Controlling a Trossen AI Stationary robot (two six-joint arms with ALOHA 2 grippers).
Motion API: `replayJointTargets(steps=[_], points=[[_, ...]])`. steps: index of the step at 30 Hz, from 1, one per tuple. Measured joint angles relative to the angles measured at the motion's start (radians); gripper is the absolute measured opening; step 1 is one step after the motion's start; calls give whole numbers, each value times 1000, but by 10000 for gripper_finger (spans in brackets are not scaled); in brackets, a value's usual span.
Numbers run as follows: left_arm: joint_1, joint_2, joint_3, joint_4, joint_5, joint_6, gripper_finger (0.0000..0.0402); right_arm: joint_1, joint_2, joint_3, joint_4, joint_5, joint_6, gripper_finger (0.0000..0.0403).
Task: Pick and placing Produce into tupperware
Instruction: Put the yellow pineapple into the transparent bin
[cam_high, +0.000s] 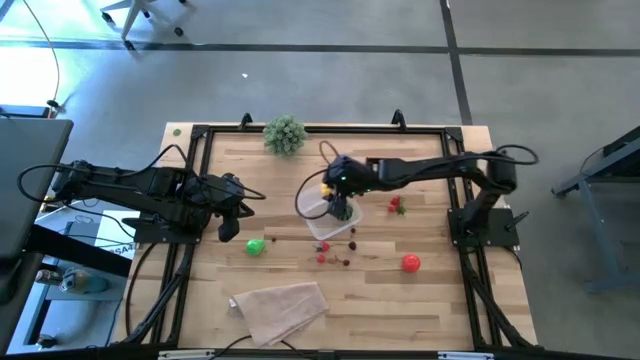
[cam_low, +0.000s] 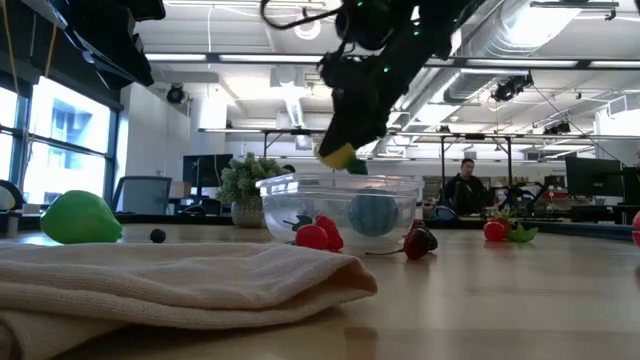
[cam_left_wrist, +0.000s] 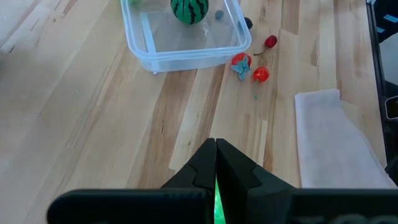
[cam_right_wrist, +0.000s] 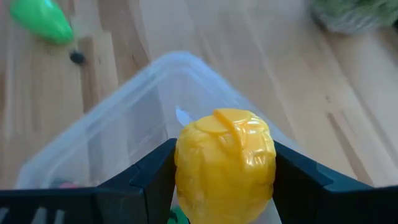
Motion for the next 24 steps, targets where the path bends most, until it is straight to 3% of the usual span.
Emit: replayJointTargets(steps=[9, 24], points=[[0, 0, 0, 0, 0, 0, 1, 7, 116, 69, -41, 8, -70, 204], [0, 0, 0, 0, 0, 0, 1, 7, 171, 69, -75, 8, -107, 204]])
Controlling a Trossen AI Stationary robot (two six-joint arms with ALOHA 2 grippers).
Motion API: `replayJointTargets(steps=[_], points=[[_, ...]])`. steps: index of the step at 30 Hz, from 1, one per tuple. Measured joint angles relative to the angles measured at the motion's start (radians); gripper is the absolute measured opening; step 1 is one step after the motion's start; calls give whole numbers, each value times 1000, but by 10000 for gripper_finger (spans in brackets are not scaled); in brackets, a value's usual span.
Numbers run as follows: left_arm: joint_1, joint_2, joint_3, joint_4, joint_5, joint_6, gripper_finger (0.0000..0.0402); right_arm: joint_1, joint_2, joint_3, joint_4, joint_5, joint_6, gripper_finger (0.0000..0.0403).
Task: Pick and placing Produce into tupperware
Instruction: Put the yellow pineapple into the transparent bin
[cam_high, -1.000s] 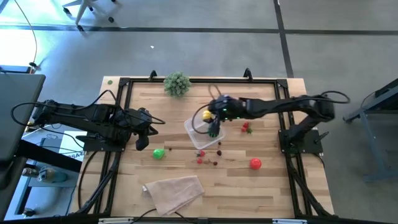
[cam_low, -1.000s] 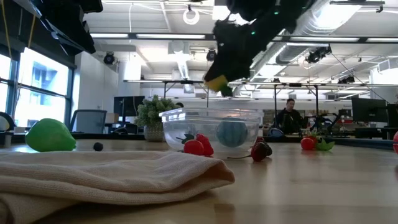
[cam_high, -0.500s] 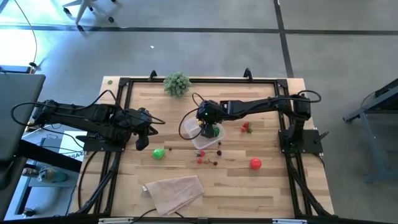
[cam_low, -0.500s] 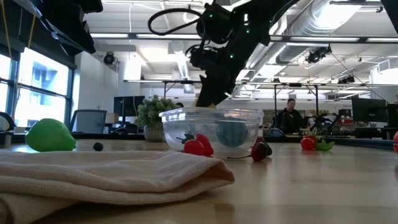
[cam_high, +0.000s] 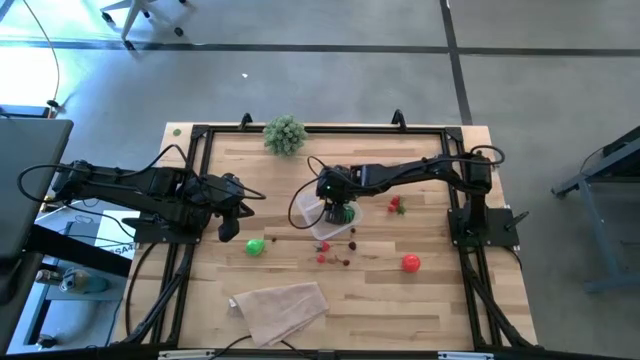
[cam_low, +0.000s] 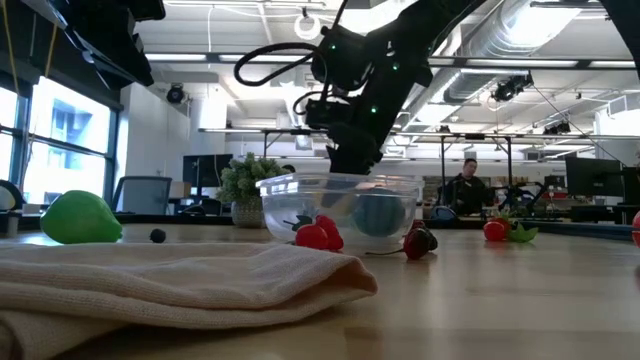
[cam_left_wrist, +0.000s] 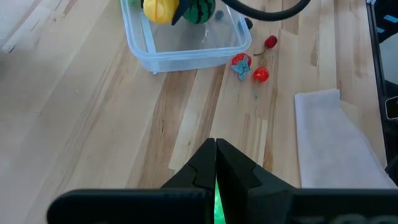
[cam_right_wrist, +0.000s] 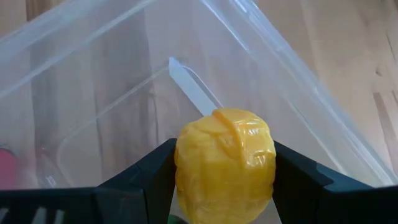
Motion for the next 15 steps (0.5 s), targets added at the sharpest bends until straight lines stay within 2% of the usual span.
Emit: replayJointTargets(steps=[8, 15], points=[[0, 0, 0, 0, 0, 0, 1, 0, 3, 0, -8, 0, 0, 207], [0, 0, 0, 0, 0, 0, 1, -2, 8, -12, -3, 0, 15, 246]])
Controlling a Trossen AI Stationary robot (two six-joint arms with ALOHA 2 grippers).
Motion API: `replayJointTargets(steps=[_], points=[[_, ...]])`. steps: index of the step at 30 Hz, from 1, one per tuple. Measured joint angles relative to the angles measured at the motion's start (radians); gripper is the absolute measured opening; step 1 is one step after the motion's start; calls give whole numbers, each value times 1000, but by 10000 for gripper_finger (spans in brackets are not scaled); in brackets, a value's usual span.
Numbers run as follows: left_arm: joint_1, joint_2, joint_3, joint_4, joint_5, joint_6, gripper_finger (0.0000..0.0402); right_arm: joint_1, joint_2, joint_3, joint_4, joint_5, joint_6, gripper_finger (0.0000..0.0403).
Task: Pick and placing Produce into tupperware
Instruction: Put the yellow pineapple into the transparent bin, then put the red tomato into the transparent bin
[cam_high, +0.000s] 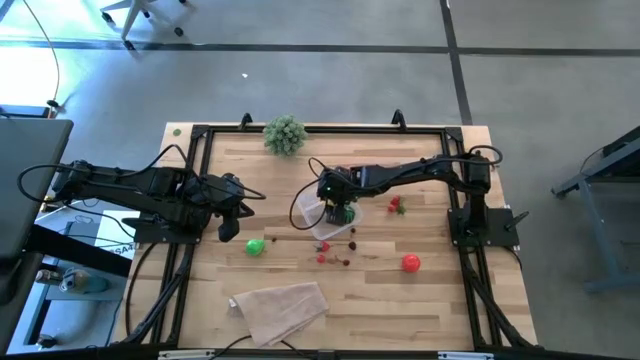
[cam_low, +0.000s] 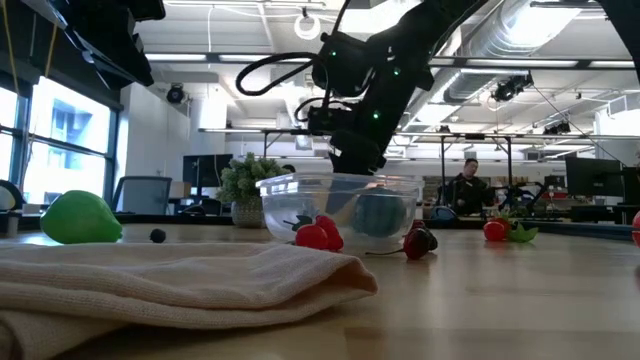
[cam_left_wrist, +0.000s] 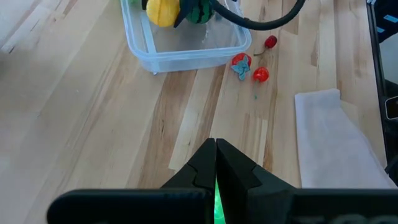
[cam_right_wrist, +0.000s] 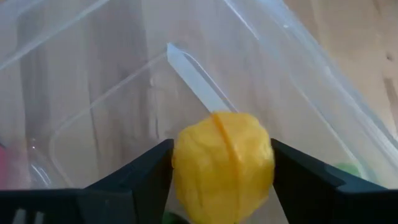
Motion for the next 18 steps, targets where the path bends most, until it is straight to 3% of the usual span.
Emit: replayJointTargets(steps=[7, 18], points=[[0, 0, 0, 0, 0, 0, 1, -1, 0, 0, 21, 16, 1, 278], [0, 0, 0, 0, 0, 0, 1, 39, -85, 2, 16, 105, 10, 279]])
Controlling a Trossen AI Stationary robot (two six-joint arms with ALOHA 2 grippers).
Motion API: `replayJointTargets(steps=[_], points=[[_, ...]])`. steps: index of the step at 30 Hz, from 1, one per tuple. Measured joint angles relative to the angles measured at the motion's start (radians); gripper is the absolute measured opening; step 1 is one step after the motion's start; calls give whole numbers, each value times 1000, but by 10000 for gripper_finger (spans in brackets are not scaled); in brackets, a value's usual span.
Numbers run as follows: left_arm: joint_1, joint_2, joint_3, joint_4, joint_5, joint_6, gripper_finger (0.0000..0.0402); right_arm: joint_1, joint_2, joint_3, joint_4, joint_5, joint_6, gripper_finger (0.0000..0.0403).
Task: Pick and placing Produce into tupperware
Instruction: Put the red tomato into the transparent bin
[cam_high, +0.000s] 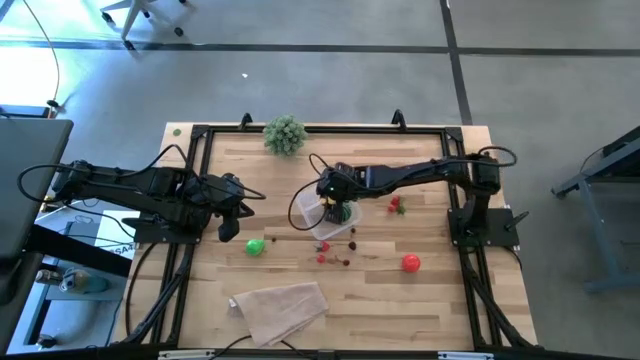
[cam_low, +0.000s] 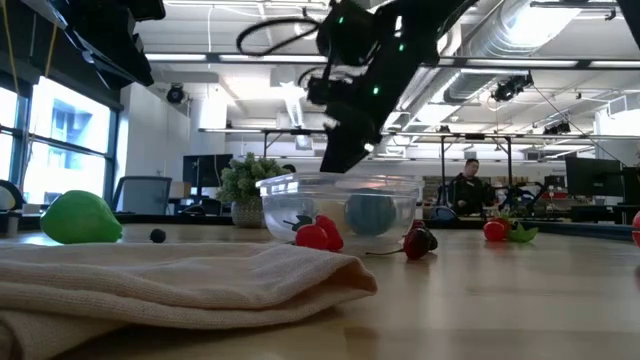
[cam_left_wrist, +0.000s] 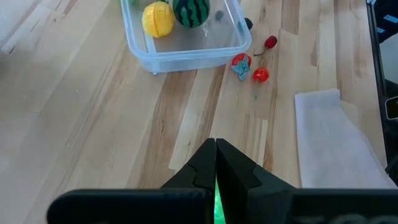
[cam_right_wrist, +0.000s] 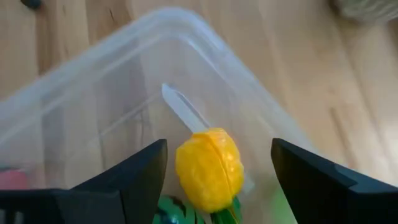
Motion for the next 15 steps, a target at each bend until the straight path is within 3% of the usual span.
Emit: replayJointTargets(steps=[4, 15], points=[[0, 0, 0, 0, 0, 0, 1, 27, -85, 0, -56, 89, 82, 279], [0, 0, 0, 0, 0, 0, 1, 168, -284, 0, -448, 392, 471, 279]])
